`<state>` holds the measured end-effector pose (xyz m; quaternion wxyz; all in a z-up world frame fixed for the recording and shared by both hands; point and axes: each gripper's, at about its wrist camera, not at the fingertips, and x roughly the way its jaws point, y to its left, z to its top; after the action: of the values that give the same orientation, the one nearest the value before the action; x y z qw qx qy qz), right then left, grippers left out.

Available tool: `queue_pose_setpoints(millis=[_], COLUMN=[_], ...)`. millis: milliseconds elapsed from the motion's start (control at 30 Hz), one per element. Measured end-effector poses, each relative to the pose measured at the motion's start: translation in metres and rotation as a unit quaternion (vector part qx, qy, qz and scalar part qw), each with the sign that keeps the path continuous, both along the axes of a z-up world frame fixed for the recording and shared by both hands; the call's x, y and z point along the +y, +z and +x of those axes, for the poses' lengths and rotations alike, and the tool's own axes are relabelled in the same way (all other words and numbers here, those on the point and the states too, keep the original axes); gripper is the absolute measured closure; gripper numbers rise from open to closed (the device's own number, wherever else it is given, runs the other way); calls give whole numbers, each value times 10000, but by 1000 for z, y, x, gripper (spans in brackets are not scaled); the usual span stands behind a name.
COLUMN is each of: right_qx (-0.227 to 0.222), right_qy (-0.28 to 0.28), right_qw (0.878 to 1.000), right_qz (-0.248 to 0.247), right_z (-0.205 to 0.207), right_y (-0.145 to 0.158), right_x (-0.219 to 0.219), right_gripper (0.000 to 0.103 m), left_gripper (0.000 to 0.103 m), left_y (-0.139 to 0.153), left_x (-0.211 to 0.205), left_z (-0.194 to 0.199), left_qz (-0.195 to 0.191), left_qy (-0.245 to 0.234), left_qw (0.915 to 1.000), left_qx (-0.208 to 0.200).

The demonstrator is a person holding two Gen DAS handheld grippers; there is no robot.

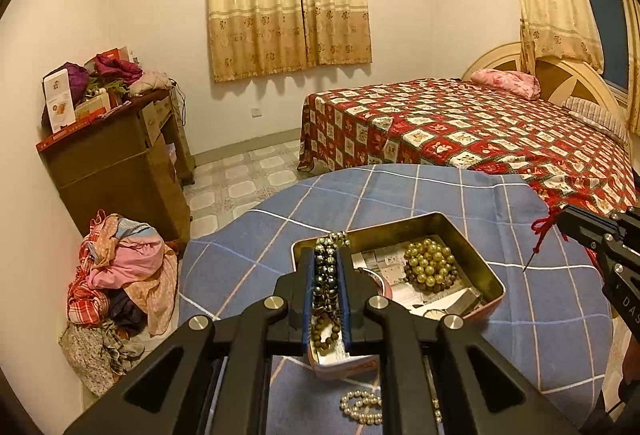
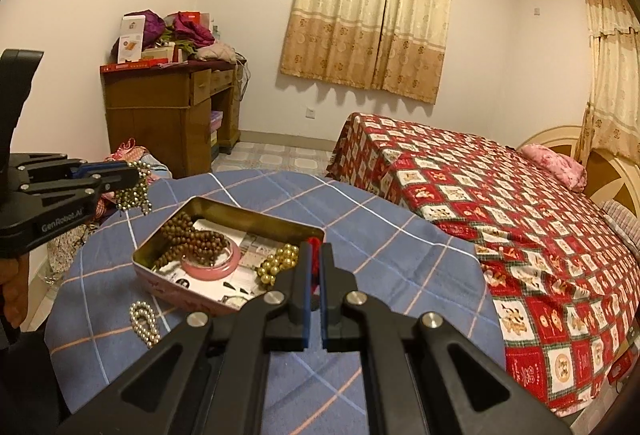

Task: Organize jewelry
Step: 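Carry the grey beads and jade pendant into the tin and open both tools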

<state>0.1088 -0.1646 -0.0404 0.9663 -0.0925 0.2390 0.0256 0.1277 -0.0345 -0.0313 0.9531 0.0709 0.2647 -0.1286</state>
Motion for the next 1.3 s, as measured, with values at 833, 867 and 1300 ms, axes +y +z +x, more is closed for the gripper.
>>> queue_pose_setpoints(millis=[833,867,1300], right_qx=[57,75,334], right_qy=[121,125,139], right_qw=[9998,9998,9991], right_qz=[-123,-134,-226], right_z=[56,58,77], right_y=[-2,-3,-23], right_x=[34,35,44], right_gripper=[99,99,99], left_gripper=[93,93,93], left_y=[-18,-20,-32], left_x=[-10,-11,-17], left_z=[44,45,60], left_qz=[108,108,228], left_qy=[99,94,93], left_qw=[9996,9995,9989], left_qx=[247,268,404])
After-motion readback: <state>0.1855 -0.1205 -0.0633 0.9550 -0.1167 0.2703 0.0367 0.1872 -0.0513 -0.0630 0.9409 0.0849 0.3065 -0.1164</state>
